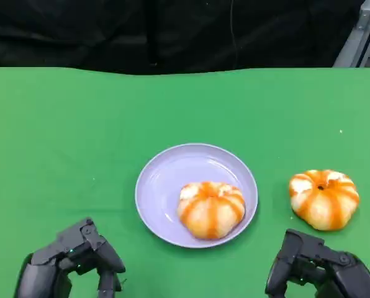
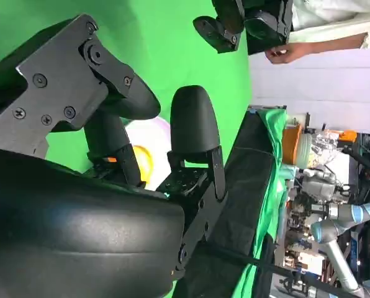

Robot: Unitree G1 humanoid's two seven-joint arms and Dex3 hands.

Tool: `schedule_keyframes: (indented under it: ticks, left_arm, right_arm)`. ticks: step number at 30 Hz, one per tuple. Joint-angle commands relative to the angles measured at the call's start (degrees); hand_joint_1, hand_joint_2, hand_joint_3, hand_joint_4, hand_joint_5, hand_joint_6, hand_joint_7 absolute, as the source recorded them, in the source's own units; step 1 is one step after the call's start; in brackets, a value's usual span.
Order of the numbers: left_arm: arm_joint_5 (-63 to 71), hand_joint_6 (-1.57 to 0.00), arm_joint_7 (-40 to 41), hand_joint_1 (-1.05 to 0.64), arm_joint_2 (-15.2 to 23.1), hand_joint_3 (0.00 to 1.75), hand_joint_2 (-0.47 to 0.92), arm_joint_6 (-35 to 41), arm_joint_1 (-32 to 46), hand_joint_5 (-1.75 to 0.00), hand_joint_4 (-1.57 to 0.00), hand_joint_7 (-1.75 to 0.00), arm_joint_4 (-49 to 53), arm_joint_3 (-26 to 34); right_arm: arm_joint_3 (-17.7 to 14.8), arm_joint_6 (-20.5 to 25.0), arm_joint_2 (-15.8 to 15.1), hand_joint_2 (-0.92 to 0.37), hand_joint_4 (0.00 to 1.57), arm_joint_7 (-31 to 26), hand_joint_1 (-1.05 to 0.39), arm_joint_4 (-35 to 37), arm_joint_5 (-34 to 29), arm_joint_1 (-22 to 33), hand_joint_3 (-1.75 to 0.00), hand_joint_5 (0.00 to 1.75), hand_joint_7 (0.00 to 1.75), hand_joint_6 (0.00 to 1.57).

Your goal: Grasp the bread from the table and place it into the plate.

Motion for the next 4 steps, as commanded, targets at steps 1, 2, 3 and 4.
schedule_keyframes:
  ticks: [1,2,3,4]
  left_arm:
    - [-0.68,-0.84,0.57,-0.02,0.02,1.46,0.32,-1.03,-0.08,-1.67,-0.84,-1.43,0.28,0.38]
    - [-0.93,-0.84,0.48,-0.02,0.03,1.46,0.33,-1.01,-0.16,-1.67,-0.85,-1.42,0.31,0.48]
    - [-1.09,-0.84,0.43,-0.02,0.07,1.45,0.33,-1.0,-0.33,-1.66,-0.85,-1.42,0.45,0.6]
    - [-1.02,-0.84,0.44,-0.02,0.13,1.44,0.33,-1.12,-0.46,-1.66,-0.84,-1.42,0.63,0.7]
  right_arm:
    - [-0.39,0.6,-0.36,-0.36,0.68,0.26,-0.05,-0.6,0.99,0.21,-1.31,1.68,1.46,0.71]
    - [-0.36,0.76,-0.35,-0.36,0.68,0.2,-0.05,-0.76,0.81,0.21,-1.32,1.68,1.46,0.71]
    - [-0.38,0.73,-0.34,-0.36,0.68,0.14,-0.06,-0.68,0.62,0.06,-1.31,1.68,1.46,0.71]
    - [-0.42,0.41,-0.31,-0.36,0.69,0.12,-0.06,-0.37,0.48,-0.14,-1.3,1.68,1.46,0.71]
